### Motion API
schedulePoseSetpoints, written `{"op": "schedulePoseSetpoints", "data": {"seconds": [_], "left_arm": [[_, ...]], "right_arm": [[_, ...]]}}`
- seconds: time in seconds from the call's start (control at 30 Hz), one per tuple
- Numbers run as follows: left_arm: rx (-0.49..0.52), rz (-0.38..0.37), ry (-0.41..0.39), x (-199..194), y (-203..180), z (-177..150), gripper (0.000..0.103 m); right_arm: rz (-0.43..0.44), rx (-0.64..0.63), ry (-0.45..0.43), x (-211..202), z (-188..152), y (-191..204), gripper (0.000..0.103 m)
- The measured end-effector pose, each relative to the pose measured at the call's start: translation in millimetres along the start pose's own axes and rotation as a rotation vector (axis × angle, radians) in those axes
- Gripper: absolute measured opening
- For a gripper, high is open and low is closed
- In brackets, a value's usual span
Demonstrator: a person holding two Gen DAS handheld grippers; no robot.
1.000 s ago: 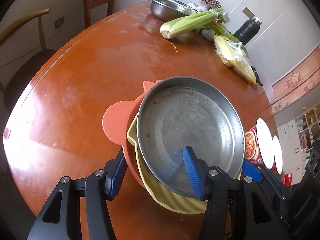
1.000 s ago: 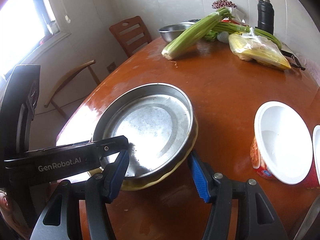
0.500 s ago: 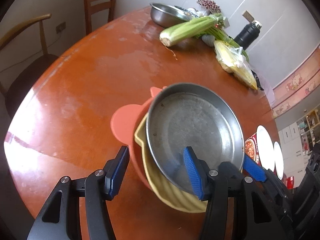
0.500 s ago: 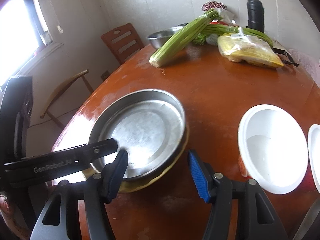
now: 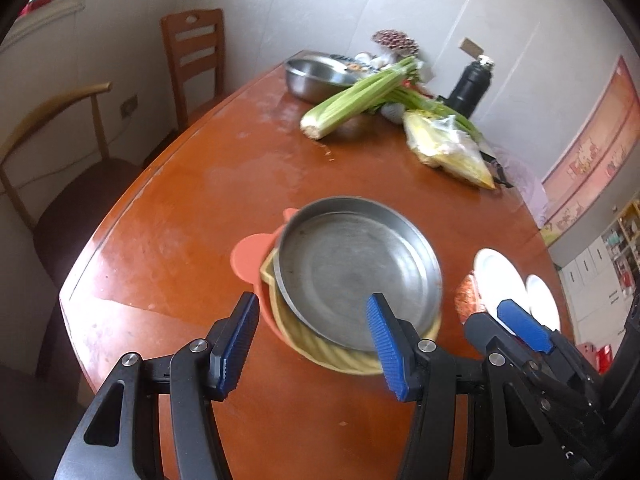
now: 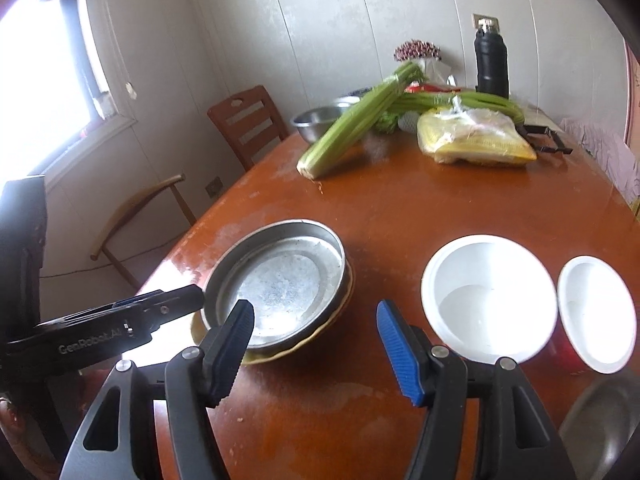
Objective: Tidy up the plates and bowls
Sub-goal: 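Move the left gripper toward the large steel bowl, then close the left gripper on the rim of the large steel bowl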
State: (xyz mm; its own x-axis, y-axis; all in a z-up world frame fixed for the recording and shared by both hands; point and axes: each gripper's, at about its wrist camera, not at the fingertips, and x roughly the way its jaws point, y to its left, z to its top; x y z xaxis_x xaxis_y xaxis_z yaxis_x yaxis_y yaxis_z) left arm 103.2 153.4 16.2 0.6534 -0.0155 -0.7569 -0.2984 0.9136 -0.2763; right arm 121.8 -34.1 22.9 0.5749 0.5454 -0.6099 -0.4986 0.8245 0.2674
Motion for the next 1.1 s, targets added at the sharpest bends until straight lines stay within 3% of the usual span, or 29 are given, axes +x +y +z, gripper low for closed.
{"op": "schedulePoseSetpoints", "data": {"seconds": [0.23,0.53,0.9,1.1], "left_arm": [[0.073,-0.04,-0.004,-13,-37,-15,0.058],[0.175,-0.141,0.005,-24,-99,-36,0.058],[0.311,-0.205,0.044,-21,-170,-60,0.058],[0.371,-0.204,0.092,-9,-199,-74,0.058]], "right_arm": [[-0.024,-0.005,-0.081,-47,-4,-17,0.067],[-0.134,0.028,-0.155,-99,-15,-59,0.069],[-0.25,0.135,-0.157,-138,-38,-128,0.069],[-0.317,0.179,-0.13,-151,-55,-165,0.069]]}}
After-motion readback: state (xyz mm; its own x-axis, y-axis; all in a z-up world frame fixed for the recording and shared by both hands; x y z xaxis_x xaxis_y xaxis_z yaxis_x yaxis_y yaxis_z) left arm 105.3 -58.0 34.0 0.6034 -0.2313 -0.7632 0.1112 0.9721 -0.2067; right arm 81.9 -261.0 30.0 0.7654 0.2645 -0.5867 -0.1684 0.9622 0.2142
